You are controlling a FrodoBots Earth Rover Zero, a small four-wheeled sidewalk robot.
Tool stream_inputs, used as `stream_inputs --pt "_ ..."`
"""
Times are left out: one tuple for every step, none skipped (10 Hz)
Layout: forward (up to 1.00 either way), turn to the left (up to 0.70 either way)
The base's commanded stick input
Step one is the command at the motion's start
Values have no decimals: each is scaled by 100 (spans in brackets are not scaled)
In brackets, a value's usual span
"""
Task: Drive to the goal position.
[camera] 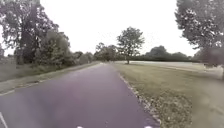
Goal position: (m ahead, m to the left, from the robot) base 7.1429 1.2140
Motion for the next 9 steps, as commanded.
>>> stream_inputs --pt "70 1" --pt "70 1" --pt "70 1" --pt "70 1" --pt "70 1" --pt "70 1" --pt "70 1" --pt "70 1" --pt "70 1"
